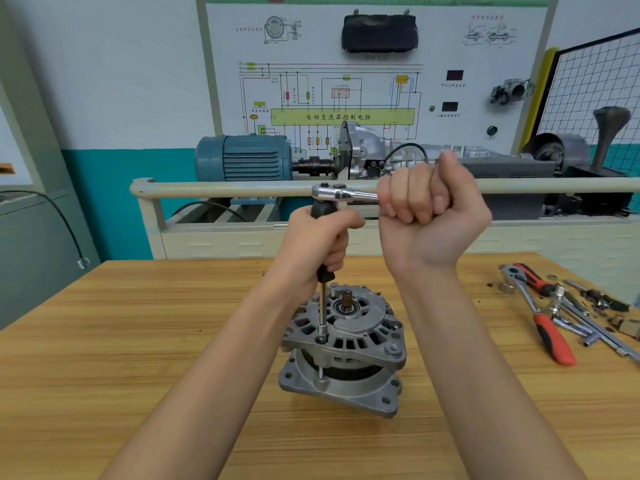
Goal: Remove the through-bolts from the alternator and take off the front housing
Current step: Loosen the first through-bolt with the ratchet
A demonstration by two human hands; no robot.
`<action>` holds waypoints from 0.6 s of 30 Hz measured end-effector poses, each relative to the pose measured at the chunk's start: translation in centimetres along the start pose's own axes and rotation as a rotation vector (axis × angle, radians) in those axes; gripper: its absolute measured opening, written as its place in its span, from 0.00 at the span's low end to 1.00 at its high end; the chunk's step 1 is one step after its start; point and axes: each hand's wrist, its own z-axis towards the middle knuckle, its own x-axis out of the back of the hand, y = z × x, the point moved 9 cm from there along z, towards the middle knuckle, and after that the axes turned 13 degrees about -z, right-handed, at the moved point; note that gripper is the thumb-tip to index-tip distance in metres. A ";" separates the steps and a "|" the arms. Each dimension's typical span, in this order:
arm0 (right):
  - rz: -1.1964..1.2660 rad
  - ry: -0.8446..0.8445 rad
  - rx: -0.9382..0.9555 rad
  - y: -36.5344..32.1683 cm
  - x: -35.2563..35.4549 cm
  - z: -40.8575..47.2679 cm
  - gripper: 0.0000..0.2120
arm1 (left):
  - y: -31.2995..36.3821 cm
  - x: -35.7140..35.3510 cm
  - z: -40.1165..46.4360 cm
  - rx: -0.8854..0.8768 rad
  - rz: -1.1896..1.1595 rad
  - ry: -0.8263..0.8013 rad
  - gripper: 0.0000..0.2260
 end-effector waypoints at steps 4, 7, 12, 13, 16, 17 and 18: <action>0.408 0.093 -0.295 3.5 1.9 1.3 0.23 | 0.3 -1.1 -0.6 0.093 -0.065 -0.258 0.16; 0.523 0.154 -0.329 4.4 2.5 1.7 0.23 | 0.0 -1.6 -0.7 0.141 -0.065 -0.307 0.18; 0.288 0.159 -0.188 2.0 2.3 0.6 0.25 | -0.4 -1.0 -0.1 0.108 -0.009 -0.130 0.22; 0.172 0.121 -0.116 1.1 1.8 0.1 0.26 | -0.3 -0.8 0.0 0.079 0.001 -0.091 0.22; -0.189 0.011 0.189 -1.5 -1.0 -1.8 0.22 | -0.1 -0.5 0.0 0.019 0.021 0.003 0.25; -0.269 -0.007 0.258 -1.8 -1.8 -2.4 0.21 | -0.1 -0.4 -0.1 0.004 0.024 0.022 0.25; -0.318 -0.018 0.292 -1.9 -2.4 -2.7 0.20 | 0.0 -0.4 -0.2 -0.008 0.022 0.038 0.26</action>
